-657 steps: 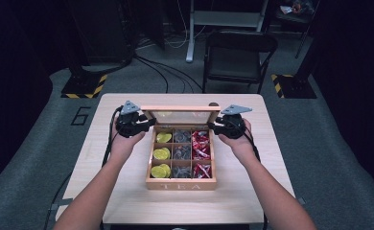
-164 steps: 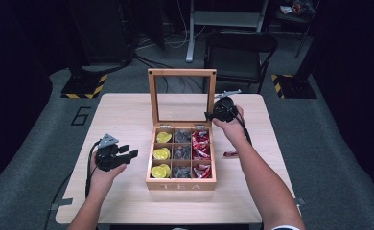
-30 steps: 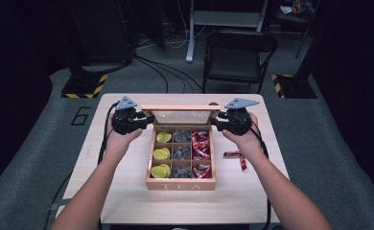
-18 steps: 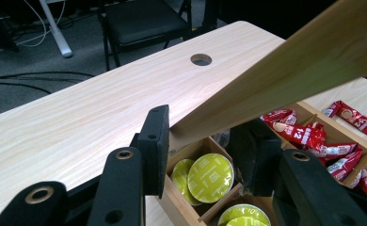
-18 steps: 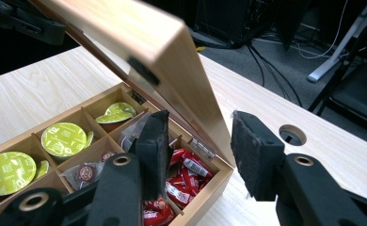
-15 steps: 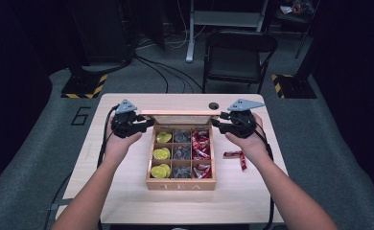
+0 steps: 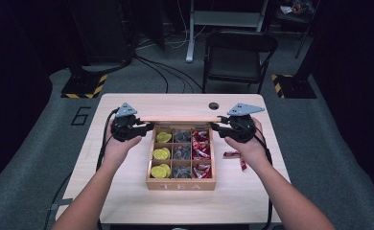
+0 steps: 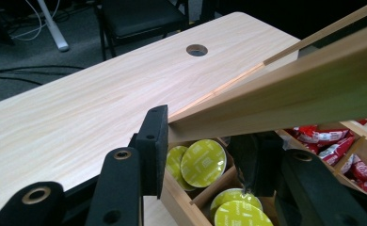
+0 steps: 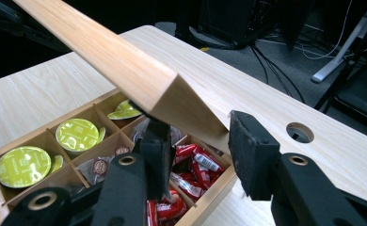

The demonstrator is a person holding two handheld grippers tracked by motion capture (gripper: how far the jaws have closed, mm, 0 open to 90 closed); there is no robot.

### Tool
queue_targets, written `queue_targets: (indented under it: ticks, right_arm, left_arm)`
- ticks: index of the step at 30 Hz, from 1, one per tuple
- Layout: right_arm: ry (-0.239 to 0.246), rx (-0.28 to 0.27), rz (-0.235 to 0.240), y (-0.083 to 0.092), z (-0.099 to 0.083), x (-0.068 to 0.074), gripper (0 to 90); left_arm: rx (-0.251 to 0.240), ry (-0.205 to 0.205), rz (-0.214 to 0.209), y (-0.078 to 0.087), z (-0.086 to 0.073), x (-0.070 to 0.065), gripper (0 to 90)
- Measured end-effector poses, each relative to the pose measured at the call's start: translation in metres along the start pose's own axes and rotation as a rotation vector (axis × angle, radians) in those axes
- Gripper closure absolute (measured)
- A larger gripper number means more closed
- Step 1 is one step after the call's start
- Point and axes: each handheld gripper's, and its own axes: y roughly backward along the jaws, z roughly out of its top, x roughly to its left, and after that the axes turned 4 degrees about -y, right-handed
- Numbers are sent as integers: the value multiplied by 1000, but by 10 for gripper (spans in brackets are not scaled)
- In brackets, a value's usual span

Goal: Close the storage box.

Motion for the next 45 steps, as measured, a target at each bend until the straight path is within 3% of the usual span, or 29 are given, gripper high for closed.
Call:
queue_targets:
  ticks: [10, 17, 23, 29, 45]
  right_arm:
    - [26, -3, -11, 4, -15, 10, 588]
    - [44, -21, -35, 6, -27, 18, 587]
    - [41, -22, -44, 7, -35, 23, 585]
    - [42, -26, -43, 8, -42, 26, 581]
    - [30, -46, -40, 9, -64, 32, 589]
  left_arm:
    - [1, 9, -7, 6, -10, -9, 562]
    - [-5, 5, -26, 22, -21, -18, 522]
    - [-21, 0, -14, 33, -25, -26, 478]
    - [-13, -21, -8, 40, -28, -35, 478]
    - [3, 13, -62, 52, -45, -50, 530]
